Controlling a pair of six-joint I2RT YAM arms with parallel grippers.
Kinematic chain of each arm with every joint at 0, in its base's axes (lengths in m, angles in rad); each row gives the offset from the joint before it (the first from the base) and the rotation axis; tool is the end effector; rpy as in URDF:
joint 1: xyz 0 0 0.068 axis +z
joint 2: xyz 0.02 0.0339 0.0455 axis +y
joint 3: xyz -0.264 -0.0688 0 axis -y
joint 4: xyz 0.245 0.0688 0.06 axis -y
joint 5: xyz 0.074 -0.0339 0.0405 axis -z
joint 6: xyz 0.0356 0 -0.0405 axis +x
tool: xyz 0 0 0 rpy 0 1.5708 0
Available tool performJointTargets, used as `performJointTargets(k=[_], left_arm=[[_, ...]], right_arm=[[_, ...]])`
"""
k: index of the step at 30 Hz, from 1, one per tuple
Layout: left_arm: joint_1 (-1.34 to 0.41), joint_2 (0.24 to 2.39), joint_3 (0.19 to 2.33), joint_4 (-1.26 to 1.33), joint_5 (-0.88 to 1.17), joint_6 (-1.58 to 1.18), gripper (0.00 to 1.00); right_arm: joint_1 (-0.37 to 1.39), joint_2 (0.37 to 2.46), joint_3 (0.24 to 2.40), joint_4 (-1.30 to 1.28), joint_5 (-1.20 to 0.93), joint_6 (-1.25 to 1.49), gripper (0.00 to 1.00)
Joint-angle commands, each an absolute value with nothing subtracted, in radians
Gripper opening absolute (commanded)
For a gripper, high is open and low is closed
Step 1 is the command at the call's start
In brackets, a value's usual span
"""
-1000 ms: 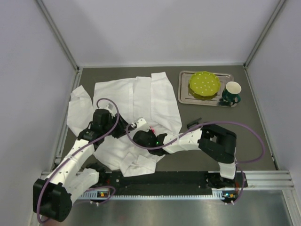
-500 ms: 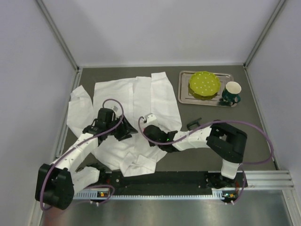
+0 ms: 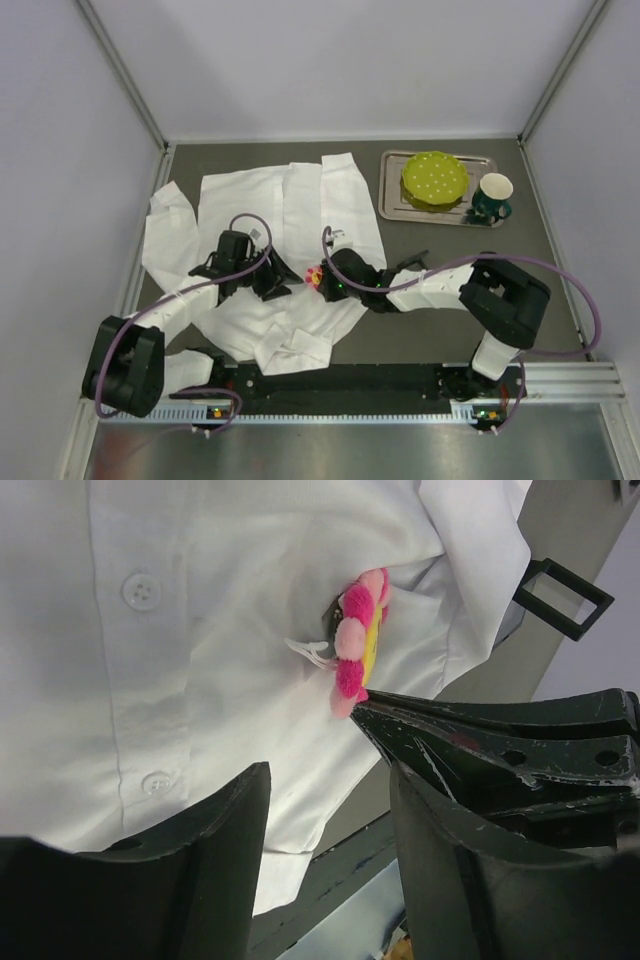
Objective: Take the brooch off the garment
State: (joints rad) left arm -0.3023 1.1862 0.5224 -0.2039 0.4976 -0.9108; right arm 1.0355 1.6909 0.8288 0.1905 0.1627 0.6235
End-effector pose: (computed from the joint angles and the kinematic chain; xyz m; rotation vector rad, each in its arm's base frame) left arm 0.2040 -0.0814 0.1742 -0.5531 2.5780 -1.0969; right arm 0.1794 0.2913 0.1607 -0.3867 2.2986 0.7008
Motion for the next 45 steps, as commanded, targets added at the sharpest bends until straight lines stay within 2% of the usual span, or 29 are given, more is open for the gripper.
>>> performJointTargets(k=[1,8,21,22,26,28,29,31,35,41,45], left_arm=[[-0.319,1.230,0.523,-0.077,0.514,-0.959,0.55],[-0.356,1.301,0.529,-0.008,0.468,-0.986,0.50],[-0.393,1.347,0.566,0.067,0.388,-0.971,0.29],[-0.396,1.350,0.568,0.072,0.390,-0.973,0.26],[-0.408,1.351,0.580,0.090,0.387,-0.973,0.06],[-0.422,1.347,0.587,0.089,0.384,-0.971,0.03],[-0.426,1.339,0.591,0.081,0.376,-0.969,0.00],[-0.440,1.332,0.592,0.075,0.371,-0.973,0.00],[-0.459,1.313,0.592,0.075,0.383,-1.002,0.00],[-0.482,1.281,0.617,0.049,0.383,-1.040,0.00],[-0.486,1.293,0.621,0.060,0.419,-1.072,0.00]], right_arm=[[1.006,1.641,0.790,0.300,0.088,0.673,0.00],[0.986,1.626,0.749,0.350,0.068,0.706,0.00],[0.969,1.615,0.710,0.368,0.058,0.701,0.00],[0.968,1.615,0.712,0.371,0.057,0.701,0.00],[0.965,1.618,0.707,0.362,0.057,0.700,0.00],[0.965,1.615,0.710,0.339,0.058,0.692,0.00],[0.965,1.614,0.715,0.327,0.055,0.674,0.07],[0.971,1.615,0.745,0.279,0.052,0.649,0.16],[1.023,1.597,0.810,0.145,0.144,0.572,0.47],[1.095,1.612,0.884,0.052,0.314,0.514,0.69],[1.107,1.631,0.888,0.100,0.354,0.522,0.74]])
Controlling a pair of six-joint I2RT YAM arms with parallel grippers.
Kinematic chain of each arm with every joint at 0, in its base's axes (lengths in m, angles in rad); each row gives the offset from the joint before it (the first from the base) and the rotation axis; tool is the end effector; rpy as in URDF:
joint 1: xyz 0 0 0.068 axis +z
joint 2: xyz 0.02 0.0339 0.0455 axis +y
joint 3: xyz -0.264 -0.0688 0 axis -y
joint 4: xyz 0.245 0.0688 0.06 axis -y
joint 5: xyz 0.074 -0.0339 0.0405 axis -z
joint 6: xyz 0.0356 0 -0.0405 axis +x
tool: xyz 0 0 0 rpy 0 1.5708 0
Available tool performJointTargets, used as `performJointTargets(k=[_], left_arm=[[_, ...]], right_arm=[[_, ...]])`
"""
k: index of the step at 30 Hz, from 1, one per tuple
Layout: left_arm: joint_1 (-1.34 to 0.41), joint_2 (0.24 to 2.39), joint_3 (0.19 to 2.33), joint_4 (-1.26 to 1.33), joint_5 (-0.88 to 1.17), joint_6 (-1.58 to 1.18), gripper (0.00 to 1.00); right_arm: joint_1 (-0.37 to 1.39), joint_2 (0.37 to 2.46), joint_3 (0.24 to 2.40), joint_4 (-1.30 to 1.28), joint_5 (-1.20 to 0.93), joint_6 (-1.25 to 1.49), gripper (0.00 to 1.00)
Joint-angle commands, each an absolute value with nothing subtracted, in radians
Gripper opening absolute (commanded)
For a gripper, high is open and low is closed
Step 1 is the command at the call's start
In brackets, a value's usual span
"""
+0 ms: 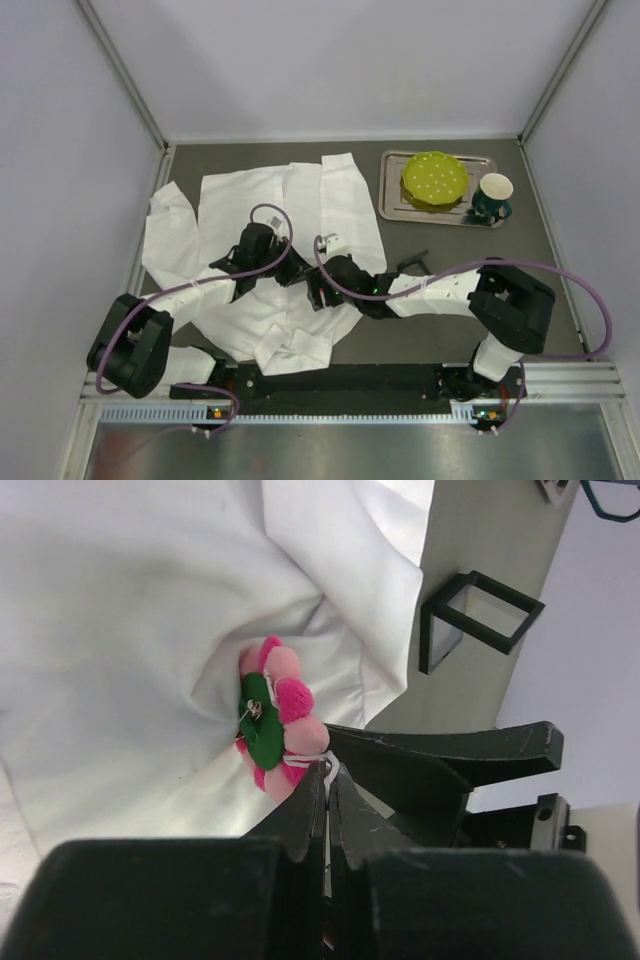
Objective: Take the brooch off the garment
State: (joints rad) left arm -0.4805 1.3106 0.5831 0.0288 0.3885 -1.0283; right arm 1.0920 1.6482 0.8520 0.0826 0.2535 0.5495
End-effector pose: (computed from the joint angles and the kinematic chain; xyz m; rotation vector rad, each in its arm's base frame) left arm 0.2215 -0.1307 0.1817 -0.4575 2.4789 -1.1609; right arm 0.1630 0.2947 0.1726 -0.4915 2.2716 0.5741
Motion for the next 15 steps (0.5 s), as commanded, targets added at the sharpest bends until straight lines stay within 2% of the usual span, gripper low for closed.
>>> performJointTargets(k=[1,7,15], left_arm=[[-0.486,1.298,0.620,0.066,0.429,-1.080,0.00],[-0.495,1.299,0.615,0.066,0.423,-1.089,0.00],[-0.503,1.296,0.604,0.060,0.410,-1.088,0.00]], right_arm=[[1.114,1.635,0.890,0.103,0.368,0.520,0.74],[1.114,1.663,0.923,0.083,0.442,0.552,0.72],[1.114,1.687,0.925,0.120,0.422,0.564,0.50]])
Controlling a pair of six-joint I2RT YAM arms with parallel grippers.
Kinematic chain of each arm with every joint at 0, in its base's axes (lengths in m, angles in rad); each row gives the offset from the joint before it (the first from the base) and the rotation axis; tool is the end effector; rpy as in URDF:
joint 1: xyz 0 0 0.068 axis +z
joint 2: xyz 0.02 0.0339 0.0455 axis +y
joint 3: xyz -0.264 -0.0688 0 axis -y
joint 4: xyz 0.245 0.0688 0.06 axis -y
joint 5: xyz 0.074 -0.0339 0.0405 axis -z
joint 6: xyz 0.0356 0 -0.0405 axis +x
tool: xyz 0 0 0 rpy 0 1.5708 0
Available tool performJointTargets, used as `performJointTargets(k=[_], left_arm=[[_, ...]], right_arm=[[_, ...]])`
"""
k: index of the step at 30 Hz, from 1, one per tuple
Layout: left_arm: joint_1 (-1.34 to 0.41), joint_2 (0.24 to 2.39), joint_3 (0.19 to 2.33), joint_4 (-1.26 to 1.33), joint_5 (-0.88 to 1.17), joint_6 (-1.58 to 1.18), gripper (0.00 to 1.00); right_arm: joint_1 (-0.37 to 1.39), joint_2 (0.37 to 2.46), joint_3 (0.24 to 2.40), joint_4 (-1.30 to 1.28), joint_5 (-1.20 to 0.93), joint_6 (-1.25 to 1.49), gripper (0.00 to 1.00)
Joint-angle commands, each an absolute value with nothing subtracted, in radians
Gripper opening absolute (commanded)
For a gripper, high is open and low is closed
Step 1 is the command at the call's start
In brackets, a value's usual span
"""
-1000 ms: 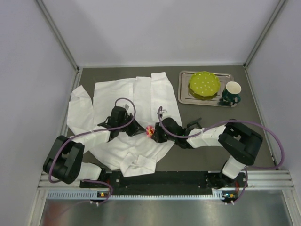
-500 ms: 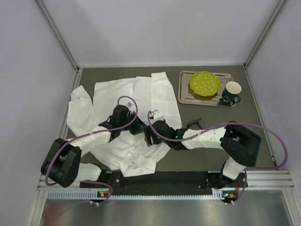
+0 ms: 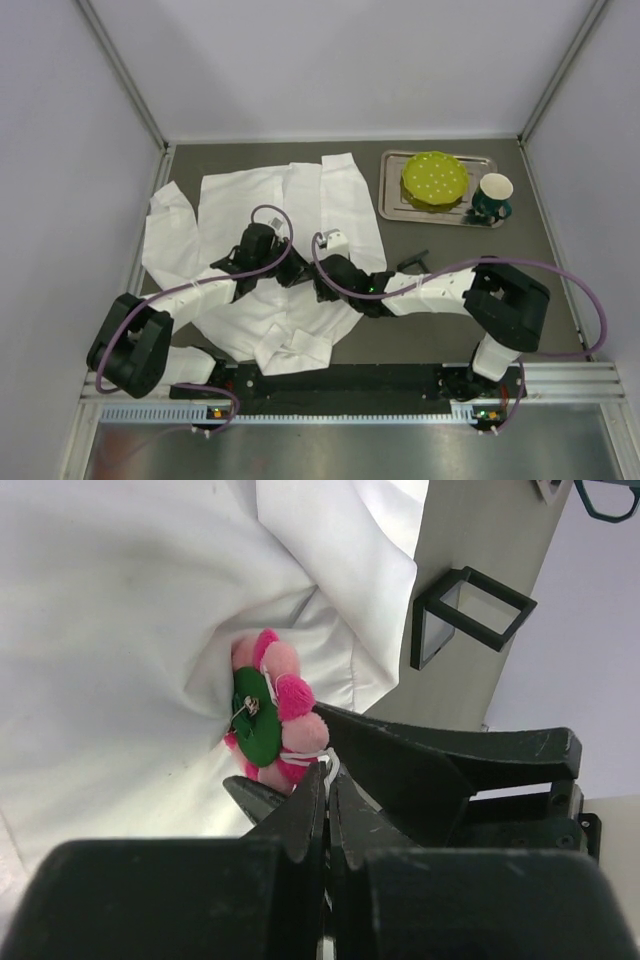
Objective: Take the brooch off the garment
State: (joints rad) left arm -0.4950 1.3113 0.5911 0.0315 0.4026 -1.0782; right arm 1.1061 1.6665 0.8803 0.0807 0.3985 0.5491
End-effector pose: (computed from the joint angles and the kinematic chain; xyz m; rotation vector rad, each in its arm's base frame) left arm 0.2208 -0.1350 0.1843 -0.4922 2.4845 -1.2059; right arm 0.1657 0.2996 0.1760 -0.4150 2.2115 0.4557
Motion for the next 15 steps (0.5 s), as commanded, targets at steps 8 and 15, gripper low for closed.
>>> performJointTargets(k=[8,15], left_arm=[[-0.505,1.241,0.592,0.038,0.396,-1.040,0.01],[-0.503,1.161,0.607,-0.075,0.358,-0.928,0.38]], right_arm=[[1.069,1.657,0.842,0.181,0.385,0.636,0.13],[1.040,1.625,0.767,0.264,0.301,0.673,0.10]])
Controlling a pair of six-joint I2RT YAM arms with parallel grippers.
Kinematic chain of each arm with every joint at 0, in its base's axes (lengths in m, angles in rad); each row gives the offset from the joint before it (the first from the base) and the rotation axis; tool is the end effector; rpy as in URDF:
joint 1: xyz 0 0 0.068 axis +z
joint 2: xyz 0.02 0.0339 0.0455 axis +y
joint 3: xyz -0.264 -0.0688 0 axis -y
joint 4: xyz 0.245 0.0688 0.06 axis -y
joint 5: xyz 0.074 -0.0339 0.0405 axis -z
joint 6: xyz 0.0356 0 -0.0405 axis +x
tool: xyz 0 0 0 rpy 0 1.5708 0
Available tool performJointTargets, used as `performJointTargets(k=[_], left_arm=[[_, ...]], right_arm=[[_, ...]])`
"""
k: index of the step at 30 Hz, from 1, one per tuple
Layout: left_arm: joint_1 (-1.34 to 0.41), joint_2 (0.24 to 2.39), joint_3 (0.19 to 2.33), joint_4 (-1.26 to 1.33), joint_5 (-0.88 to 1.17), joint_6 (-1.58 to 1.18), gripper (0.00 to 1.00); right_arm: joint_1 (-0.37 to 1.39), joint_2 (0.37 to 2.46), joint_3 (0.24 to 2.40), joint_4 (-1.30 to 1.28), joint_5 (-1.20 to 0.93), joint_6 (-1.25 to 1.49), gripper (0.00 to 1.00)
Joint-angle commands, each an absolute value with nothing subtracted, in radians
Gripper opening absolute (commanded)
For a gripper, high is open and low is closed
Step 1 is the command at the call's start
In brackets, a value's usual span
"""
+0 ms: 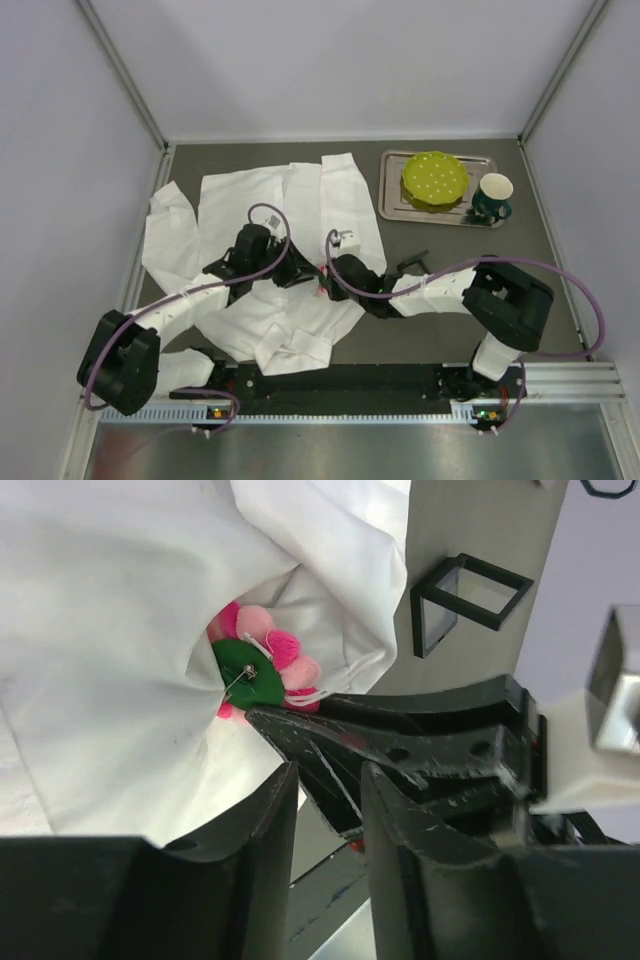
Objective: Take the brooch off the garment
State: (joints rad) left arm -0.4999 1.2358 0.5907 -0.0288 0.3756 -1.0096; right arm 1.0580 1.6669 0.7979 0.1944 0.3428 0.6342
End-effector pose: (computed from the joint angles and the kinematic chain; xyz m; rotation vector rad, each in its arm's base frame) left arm 0.2120 -0.1307 0.1966 -0.4060 2.4584 -1.1614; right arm 0.1739 0.2846 0.1608 -0.2900 2.2376 0.5513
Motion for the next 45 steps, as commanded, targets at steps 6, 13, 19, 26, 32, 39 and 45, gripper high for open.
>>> performJointTargets(k=[6,13,19,26,32,39,45], left_arm=[[-0.500,1.083,0.612,-0.167,0.258,-0.854,0.46],[-0.499,1.237,0.635,-0.117,0.346,-0.816,0.22],[-0.497,1.383,0.690,-0.112,0.427,-0.782,0.16],[-0.497,1.450,0.684,-0.045,0.390,-0.815,0.14],[-0.495,1.477,0.677,-0.008,0.384,-0.825,0.12],[-0.497,1.470,0.683,-0.031,0.368,-0.799,0.12],[-0.497,1.460,0.687,-0.032,0.373,-0.792,0.15]], right_arm=[[0.988,1.609,0.692,0.359,0.218,0.727,0.08],[0.936,1.601,0.598,0.494,0.129,0.764,0.06],[0.901,1.617,0.548,0.612,0.060,0.772,0.08],[0.876,1.628,0.526,0.660,0.011,0.781,0.18],[0.877,1.634,0.540,0.651,0.011,0.802,0.32],[0.876,1.612,0.603,0.542,0.041,0.798,0.46],[0.864,1.603,0.623,0.515,0.049,0.795,0.41]])
